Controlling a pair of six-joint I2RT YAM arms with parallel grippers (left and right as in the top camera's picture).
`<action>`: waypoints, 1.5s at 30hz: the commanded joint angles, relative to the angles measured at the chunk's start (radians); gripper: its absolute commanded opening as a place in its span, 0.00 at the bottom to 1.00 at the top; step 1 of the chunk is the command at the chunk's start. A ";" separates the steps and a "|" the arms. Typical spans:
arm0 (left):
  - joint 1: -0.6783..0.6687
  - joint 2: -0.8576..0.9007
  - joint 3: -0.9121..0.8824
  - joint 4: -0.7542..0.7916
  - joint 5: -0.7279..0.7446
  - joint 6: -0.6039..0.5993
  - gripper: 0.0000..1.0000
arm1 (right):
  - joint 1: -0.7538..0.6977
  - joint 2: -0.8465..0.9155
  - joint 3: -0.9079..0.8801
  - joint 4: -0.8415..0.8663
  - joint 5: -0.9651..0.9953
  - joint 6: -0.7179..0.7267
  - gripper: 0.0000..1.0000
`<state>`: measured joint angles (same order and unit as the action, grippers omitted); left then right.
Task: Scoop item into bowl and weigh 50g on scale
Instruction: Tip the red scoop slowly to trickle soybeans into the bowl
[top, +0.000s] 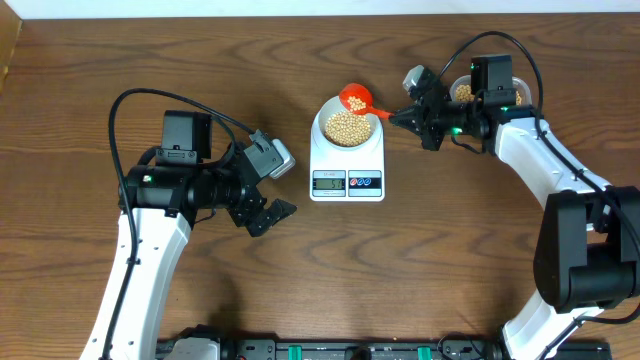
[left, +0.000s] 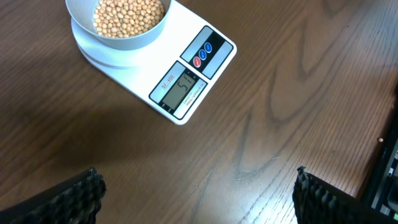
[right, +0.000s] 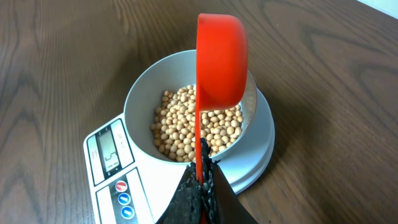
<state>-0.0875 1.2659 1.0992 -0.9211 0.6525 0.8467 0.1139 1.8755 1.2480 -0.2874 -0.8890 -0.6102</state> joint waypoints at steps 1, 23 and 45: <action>0.004 -0.011 0.024 -0.006 0.006 0.016 0.99 | 0.006 0.000 -0.001 0.001 -0.019 0.015 0.01; 0.004 -0.011 0.024 -0.006 0.006 0.016 0.98 | 0.006 0.000 -0.001 0.012 -0.019 0.080 0.01; 0.004 -0.011 0.024 -0.006 0.006 0.016 0.98 | 0.006 0.000 -0.001 0.031 -0.073 0.180 0.01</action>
<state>-0.0875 1.2659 1.0992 -0.9207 0.6525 0.8467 0.1139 1.8755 1.2480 -0.2638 -0.9188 -0.4667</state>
